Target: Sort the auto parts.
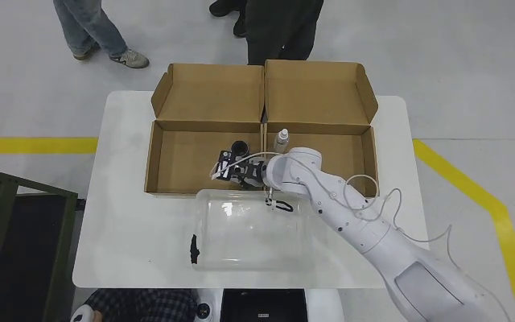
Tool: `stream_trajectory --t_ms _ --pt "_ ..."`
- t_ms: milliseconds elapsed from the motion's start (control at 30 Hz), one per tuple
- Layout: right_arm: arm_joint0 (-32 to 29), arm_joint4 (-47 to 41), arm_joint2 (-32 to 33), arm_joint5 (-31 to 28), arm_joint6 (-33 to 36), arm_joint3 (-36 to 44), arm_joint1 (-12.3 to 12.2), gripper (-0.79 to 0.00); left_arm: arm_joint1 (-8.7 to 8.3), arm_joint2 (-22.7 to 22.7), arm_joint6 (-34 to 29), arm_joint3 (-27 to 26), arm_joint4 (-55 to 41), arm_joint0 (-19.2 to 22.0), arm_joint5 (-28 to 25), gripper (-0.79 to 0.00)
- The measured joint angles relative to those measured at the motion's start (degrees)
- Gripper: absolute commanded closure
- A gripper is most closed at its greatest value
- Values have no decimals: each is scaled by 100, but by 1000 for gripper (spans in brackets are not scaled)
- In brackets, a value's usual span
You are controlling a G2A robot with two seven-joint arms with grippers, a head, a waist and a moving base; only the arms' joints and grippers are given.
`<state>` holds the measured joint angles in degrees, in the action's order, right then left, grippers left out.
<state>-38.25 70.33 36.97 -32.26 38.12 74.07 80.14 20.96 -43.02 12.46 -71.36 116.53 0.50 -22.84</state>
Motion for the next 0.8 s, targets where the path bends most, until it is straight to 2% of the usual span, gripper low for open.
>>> stream_trajectory --t_ms 300,800 --pt "-97 18 171 -99 -22 337 -28 -314 0 0 0 0 0 0 0 -785" --pt "-881 -39 1075 -411 -161 1999 -340 -326 0 0 0 0 0 0 0 -785"
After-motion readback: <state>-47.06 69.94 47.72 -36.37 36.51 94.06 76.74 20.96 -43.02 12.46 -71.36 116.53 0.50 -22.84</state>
